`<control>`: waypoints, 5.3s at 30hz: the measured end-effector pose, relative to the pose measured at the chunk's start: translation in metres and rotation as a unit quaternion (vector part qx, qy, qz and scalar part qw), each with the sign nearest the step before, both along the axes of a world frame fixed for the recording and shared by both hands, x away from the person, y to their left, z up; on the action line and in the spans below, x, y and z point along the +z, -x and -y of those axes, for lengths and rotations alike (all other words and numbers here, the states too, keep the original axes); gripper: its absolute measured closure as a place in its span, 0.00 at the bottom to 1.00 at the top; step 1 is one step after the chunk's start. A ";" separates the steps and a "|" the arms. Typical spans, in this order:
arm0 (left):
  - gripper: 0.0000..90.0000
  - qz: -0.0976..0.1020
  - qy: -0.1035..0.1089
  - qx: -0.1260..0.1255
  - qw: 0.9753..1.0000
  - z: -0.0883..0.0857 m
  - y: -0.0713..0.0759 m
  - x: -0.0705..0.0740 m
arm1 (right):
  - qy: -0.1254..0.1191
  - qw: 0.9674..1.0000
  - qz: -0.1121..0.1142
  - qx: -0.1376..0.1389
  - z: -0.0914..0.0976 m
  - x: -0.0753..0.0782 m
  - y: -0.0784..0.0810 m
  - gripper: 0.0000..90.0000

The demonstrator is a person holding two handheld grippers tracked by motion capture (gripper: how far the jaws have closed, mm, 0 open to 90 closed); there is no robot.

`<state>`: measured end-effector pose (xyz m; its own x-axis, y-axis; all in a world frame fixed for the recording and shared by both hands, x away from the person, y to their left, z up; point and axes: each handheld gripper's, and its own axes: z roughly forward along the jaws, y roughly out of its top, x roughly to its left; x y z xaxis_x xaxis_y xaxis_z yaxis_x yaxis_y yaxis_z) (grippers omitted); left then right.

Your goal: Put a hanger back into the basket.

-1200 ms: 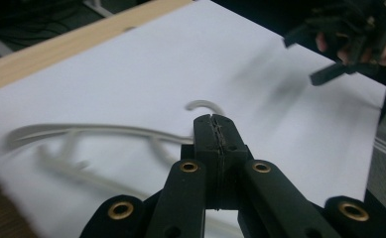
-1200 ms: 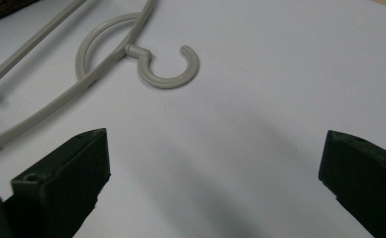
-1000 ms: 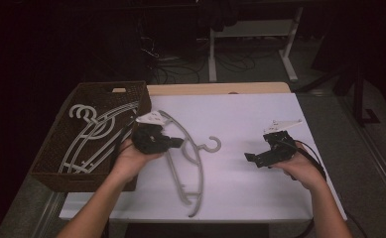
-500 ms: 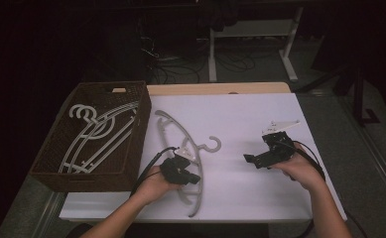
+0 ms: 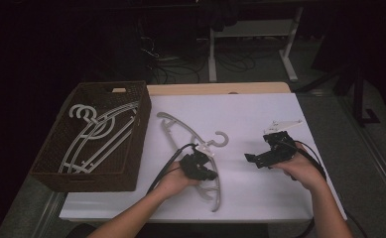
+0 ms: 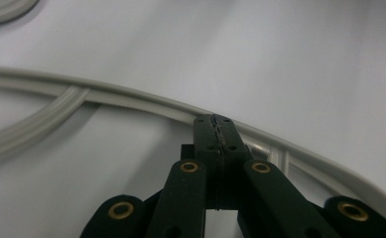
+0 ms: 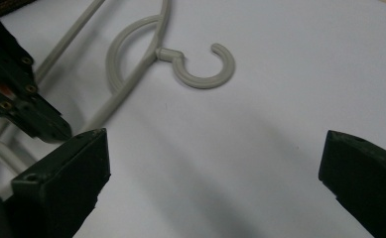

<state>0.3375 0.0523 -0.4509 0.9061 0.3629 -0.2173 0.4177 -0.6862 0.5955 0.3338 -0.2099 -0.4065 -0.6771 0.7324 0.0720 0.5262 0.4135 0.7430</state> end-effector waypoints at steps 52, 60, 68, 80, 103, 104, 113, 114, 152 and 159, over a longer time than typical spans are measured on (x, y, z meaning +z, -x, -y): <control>0.18 0.052 0.066 0.114 0.990 -0.111 0.008 0.010 | 0.077 0.989 -0.087 0.091 -0.113 -0.045 0.032 0.99; 0.18 0.052 0.068 0.117 0.989 -0.113 0.007 0.010 | 0.089 0.992 -0.081 0.043 -0.085 -0.044 0.023 0.99; 0.18 0.050 0.068 0.118 0.989 -0.112 0.007 0.010 | 0.084 0.993 -0.073 -0.035 -0.041 -0.041 0.004 0.98; 0.18 0.048 0.069 0.122 0.989 -0.113 0.005 0.009 | 0.021 0.999 -0.029 0.030 -0.107 -0.017 -0.062 0.99; 0.18 0.048 0.069 0.127 0.988 -0.117 0.005 0.009 | 0.031 0.990 -0.094 0.100 -0.180 -0.046 -0.120 0.99; 0.18 0.050 0.071 0.127 0.988 -0.117 0.005 0.010 | 0.032 0.989 -0.095 0.111 -0.181 -0.046 -0.115 0.99; 0.18 0.074 0.092 0.132 0.984 -0.121 0.011 0.030 | 0.046 0.977 -0.097 0.187 -0.176 -0.046 -0.068 0.99; 0.18 0.077 0.093 0.133 0.984 -0.121 0.011 0.032 | 0.044 0.975 -0.099 0.195 -0.175 -0.046 -0.062 0.99; 0.18 0.066 0.084 0.135 0.985 -0.122 0.006 0.025 | 0.040 0.995 -0.088 0.017 0.016 -0.024 0.039 0.99; 0.20 0.065 0.071 0.135 0.986 -0.118 0.002 0.024 | 0.065 0.993 -0.102 0.015 0.013 -0.033 0.038 0.99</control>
<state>0.3354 0.1706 -0.4267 0.8046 0.5686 -0.1714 0.4874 -0.4674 0.7376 0.2959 -0.2231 -0.4396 -0.6796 0.7245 0.1154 0.6462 0.5167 0.5617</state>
